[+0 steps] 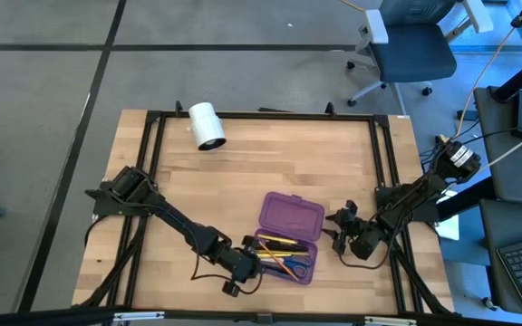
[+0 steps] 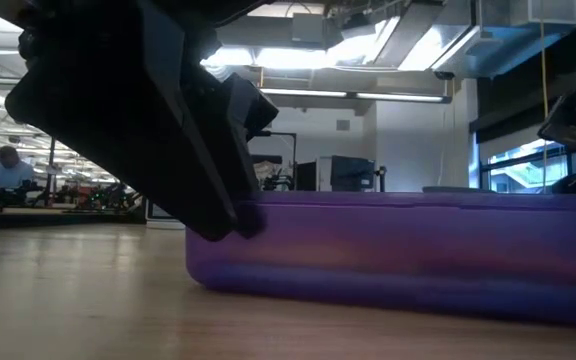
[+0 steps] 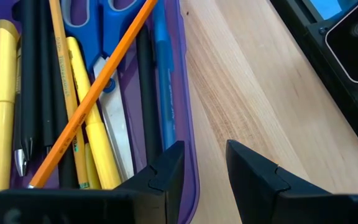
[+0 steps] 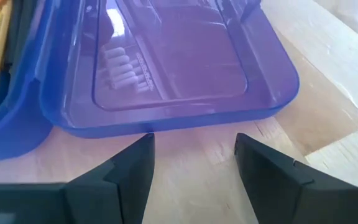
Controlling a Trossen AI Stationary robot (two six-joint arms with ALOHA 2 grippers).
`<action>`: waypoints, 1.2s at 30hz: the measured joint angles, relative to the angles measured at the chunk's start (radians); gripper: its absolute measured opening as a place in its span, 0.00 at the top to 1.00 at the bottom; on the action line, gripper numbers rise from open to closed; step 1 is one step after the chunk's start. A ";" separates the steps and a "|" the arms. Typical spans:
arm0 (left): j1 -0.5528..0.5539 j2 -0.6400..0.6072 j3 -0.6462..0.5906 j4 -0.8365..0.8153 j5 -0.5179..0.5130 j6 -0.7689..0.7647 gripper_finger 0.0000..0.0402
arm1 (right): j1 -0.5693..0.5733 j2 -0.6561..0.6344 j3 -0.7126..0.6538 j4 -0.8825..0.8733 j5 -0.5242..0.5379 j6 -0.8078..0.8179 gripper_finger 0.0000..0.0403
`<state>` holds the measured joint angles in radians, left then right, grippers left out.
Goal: Pick & place school supplies into a supply box
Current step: Close the purple supply box
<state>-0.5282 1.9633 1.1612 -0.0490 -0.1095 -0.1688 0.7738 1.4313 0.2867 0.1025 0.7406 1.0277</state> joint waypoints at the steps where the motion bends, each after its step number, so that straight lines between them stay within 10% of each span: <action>1: 0.000 0.000 0.000 0.000 0.000 0.000 0.72 | 0.000 0.007 0.000 0.008 0.000 -0.016 0.44; 20: 0.012 0.000 0.000 -0.009 0.002 0.018 0.72 | 0.001 0.323 0.003 0.361 0.204 -0.136 0.44; 30: 0.013 0.000 0.000 -0.011 0.007 0.045 0.72 | -0.008 0.341 0.001 0.535 0.228 -0.549 0.44; 36: 0.013 0.000 0.000 -0.012 0.007 0.052 0.72 | -0.108 0.339 0.001 0.534 0.117 -0.342 0.44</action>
<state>-0.5152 1.9633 1.1610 -0.0608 -0.1020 -0.1169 0.6658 1.7706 0.2875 0.6361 0.8579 0.6860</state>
